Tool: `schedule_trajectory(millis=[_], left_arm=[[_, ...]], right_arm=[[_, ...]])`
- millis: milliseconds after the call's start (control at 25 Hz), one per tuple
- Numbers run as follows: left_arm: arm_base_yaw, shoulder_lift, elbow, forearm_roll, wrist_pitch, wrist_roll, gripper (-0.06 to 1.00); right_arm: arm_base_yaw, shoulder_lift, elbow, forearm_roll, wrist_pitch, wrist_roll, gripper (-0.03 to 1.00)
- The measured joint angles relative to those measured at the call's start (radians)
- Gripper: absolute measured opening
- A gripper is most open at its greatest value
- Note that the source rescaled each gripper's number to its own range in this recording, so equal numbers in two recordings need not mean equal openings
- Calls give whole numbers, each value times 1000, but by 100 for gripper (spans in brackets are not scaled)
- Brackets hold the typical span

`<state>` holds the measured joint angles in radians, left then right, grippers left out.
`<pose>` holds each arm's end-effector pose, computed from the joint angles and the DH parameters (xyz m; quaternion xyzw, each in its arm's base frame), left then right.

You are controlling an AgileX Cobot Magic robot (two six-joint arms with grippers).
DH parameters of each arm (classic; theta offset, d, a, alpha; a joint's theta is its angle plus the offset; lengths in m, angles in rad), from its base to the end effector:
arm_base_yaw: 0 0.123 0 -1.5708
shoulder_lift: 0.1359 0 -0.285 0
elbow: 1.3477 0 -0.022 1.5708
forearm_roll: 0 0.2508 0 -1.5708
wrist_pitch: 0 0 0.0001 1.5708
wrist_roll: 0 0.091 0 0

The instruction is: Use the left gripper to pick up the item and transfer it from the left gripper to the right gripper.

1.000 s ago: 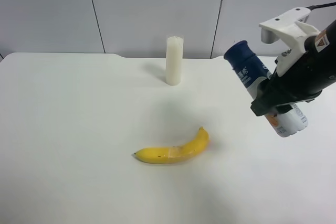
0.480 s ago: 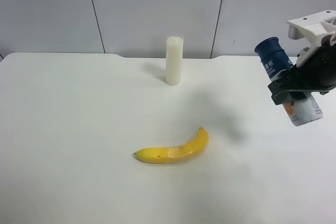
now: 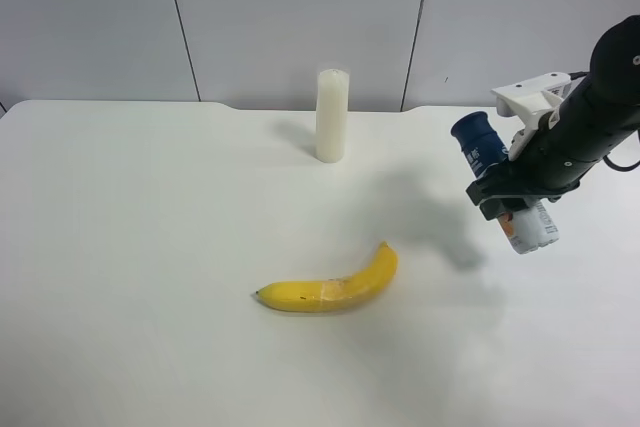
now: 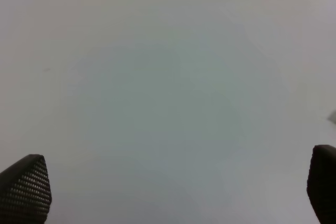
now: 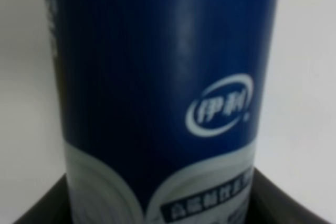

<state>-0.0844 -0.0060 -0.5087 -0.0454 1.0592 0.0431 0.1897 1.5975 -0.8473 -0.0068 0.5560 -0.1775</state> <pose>-0.0071 -0.0030 0.2799 0.0551 0.8470 -0.0336 0.5277 0.2835 0.0541 0.1818 -0.1822 0.9676 -0.0012 0.1750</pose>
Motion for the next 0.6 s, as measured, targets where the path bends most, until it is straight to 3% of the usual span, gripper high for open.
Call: schedule_trajectory(millis=[240, 600], left_arm=[[0, 0, 0, 0, 0, 0, 99], [0, 0, 0, 0, 0, 0, 99]], right_arm=[[0, 94, 0, -1, -58, 0, 0], [0, 139, 0, -1, -65, 0, 0]])
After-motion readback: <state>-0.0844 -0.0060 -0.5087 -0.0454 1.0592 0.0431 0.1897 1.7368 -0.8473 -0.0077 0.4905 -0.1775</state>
